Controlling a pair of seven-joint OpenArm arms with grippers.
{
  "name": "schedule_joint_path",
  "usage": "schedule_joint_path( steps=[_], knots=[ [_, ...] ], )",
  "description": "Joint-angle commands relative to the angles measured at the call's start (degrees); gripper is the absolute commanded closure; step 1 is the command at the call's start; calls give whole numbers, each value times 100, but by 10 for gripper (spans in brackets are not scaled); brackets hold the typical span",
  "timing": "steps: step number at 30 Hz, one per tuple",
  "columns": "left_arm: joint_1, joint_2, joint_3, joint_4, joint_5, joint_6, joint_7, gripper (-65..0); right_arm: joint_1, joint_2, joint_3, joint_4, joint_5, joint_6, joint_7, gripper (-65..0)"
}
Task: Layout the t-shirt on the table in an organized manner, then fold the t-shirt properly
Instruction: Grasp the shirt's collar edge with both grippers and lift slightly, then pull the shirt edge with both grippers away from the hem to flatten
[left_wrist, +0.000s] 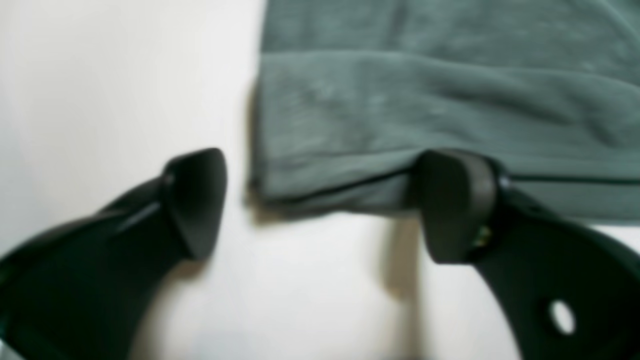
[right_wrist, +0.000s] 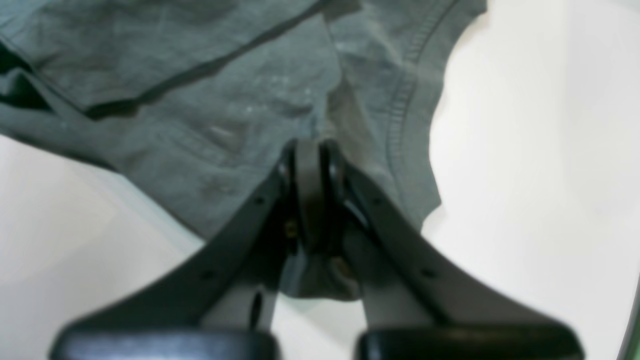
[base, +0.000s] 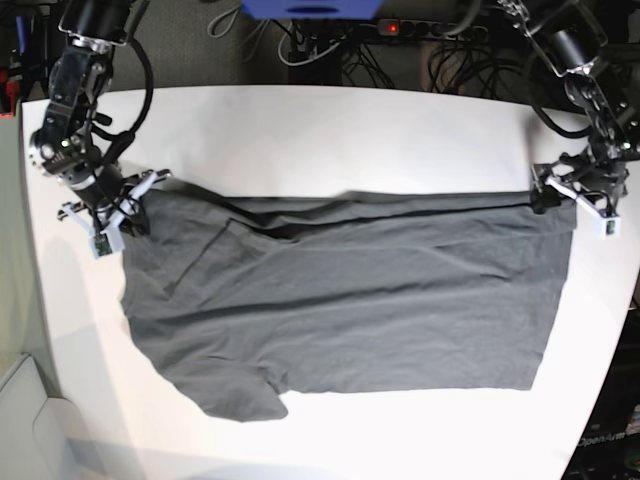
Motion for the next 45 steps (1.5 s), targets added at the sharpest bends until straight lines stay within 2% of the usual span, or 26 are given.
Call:
schedule_joint_path(
  steps=[1,9,12,15,17,23,33,45],
  knots=[
    [-55,-72,-4,63,-70,-31,-34,-500,84,60,7,89,87,-21,132,0],
    [-160,-72,-4,54,-35,-22,-34,-155,84,60,7,80,87,-21,132,0],
    [-160,-98,-21,71,-35,-22,-26,-77,84,60,7,89,87,-21,132,0],
    [-169,-134,-30,124,-26,-22,27,-33,84,86,15,124,87,-21,123,0],
    [-169,-292,-12,124,-26,5,36,-8,84,95,15,124,87,-21,123,0],
    [-178,-389,-30,230,-26,-31,106,-4,93,218,42,177,122,-21,149,0],
    [-186,-503,-12,1197,-26,-31,994,-4,23,165,112,968,122,-21,88,0],
    [33,-503,5,1161,-17,-31,1047,-4,-513,183,77,959,87,-21,97,0]
  ],
)
